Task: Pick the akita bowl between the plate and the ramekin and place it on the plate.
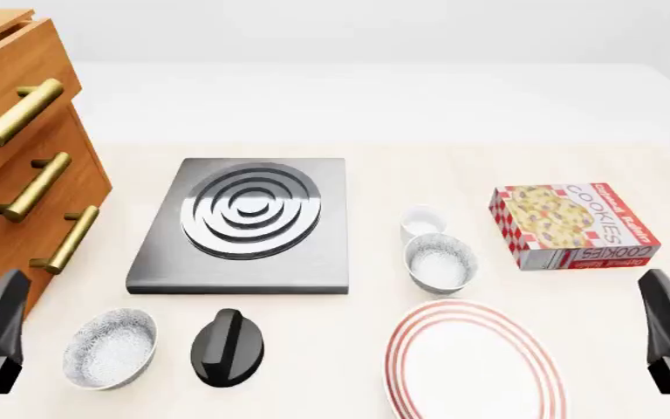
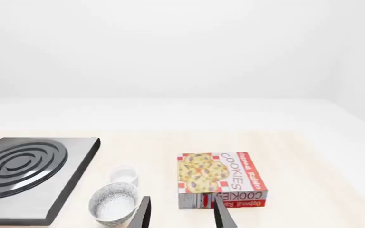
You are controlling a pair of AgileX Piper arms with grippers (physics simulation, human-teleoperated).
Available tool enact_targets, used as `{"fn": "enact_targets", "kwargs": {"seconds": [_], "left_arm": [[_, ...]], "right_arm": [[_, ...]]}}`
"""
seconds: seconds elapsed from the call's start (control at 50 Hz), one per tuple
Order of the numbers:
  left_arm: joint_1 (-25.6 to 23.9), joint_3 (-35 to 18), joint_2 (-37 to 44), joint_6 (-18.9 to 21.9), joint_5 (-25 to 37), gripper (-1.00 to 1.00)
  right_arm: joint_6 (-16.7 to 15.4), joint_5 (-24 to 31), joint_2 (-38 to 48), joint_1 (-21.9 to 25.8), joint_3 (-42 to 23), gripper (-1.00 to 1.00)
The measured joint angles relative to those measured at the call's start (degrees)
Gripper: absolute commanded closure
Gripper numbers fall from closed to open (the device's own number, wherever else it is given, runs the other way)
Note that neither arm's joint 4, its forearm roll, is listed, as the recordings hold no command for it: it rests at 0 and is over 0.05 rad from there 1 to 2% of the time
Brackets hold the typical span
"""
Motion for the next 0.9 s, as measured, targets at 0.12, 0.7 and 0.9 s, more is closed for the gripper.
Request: {"fn": "enact_targets", "kwargs": {"seconds": [0.12,0.7,0.9], "left_arm": [[0.0,0.0,0.0,0.0,0.0,-1.0],[0.0,0.0,0.0,0.0,0.0,-1.0],[0.0,0.0,0.0,0.0,0.0,-1.0]], "right_arm": [[-0.21,0.01,0.1,0.75,-0.01,-1.0],[1.53,11.59,0.48,6.13,-16.5,-1.0],[1.53,16.55,4.99,8.24,-28.28,-1.0]]}}
